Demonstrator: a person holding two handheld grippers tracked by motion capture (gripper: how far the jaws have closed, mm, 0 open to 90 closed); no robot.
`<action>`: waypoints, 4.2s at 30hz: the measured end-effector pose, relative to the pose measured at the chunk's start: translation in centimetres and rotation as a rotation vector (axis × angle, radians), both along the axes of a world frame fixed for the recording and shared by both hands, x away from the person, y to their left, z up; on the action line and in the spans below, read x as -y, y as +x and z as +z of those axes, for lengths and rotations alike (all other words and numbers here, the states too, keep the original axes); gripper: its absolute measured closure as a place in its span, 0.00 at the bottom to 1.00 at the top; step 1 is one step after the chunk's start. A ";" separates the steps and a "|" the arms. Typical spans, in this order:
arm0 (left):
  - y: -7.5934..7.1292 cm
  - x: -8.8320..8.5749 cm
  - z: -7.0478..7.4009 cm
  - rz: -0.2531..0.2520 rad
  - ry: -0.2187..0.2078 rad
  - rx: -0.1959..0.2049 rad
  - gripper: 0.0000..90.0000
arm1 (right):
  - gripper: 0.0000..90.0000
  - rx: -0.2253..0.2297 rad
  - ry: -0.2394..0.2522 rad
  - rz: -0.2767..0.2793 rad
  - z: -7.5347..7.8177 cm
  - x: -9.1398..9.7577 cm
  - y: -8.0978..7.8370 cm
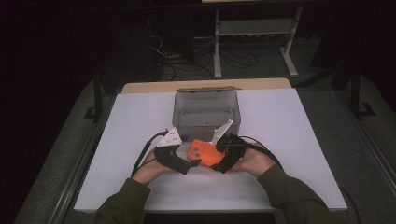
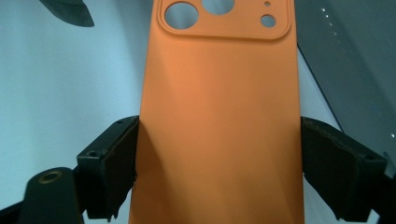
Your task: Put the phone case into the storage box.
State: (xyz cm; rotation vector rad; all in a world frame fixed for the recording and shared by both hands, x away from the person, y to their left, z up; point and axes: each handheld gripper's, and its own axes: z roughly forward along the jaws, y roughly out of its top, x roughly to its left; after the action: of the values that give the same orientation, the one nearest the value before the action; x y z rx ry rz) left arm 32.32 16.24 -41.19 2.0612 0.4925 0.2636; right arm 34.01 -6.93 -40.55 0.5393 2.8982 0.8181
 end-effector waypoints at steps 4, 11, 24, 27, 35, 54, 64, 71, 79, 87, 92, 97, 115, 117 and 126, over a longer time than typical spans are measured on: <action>0.0 0.0 -0.1 -0.006 0.026 0.016 0.00 | 0.17 0.002 0.001 0.002 0.0 0.1 0.0; -0.2 0.0 -0.1 -0.021 0.060 0.058 0.00 | 0.17 0.000 0.001 0.000 0.0 0.1 0.0; -0.7 0.2 -0.3 -0.055 0.128 0.139 0.00 | 0.17 0.002 0.001 0.000 0.1 0.1 0.0; -0.8 0.4 -0.4 -0.064 0.149 0.165 0.00 | 0.17 0.001 0.004 -0.002 0.1 0.1 0.0; -1.0 0.6 -0.5 -0.078 0.189 0.214 0.00 | 0.17 0.000 0.003 -0.002 0.1 0.1 0.1; -1.8 1.3 -1.0 -0.094 0.316 0.368 0.00 | 0.17 -0.003 0.004 -0.007 0.0 0.1 0.1; -2.3 1.7 -1.4 -0.110 0.389 0.445 0.00 | 0.17 -0.004 0.004 -0.009 0.0 0.1 0.1; -2.8 2.2 -1.6 -0.122 0.463 0.523 0.00 | 0.17 -0.005 0.003 -0.008 -0.1 0.1 0.1; -3.1 2.6 -1.9 -0.126 0.511 0.594 0.00 | 0.17 -0.003 0.005 -0.010 0.0 0.1 0.1; -3.4 2.8 -2.0 -0.136 0.566 0.662 0.00 | 0.17 -0.002 0.006 -0.012 0.0 0.2 0.1; -3.6 2.8 -2.0 -0.148 0.614 0.704 0.00 | 0.17 -0.001 0.004 -0.011 0.0 0.2 0.2; -3.7 2.8 -2.1 -0.153 0.652 0.740 0.00 | 0.17 -0.002 0.006 -0.014 0.1 0.2 0.2; -4.7 3.8 -2.9 -0.137 0.742 0.850 0.00 | 0.17 -0.011 0.011 -0.023 0.3 0.3 0.2; -4.7 3.9 -2.9 -0.133 0.737 0.855 0.00 | 0.17 -0.009 0.012 -0.021 0.4 0.2 0.2; -5.0 4.3 -3.0 -0.124 0.734 0.888 0.00 | 0.17 -0.012 0.026 -0.015 1.1 -0.4 0.3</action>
State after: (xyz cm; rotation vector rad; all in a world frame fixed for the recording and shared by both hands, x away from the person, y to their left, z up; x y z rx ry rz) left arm 27.27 11.93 -44.18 2.3505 -0.3362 1.3607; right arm 34.35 -6.49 -39.49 0.5703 2.8945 0.8547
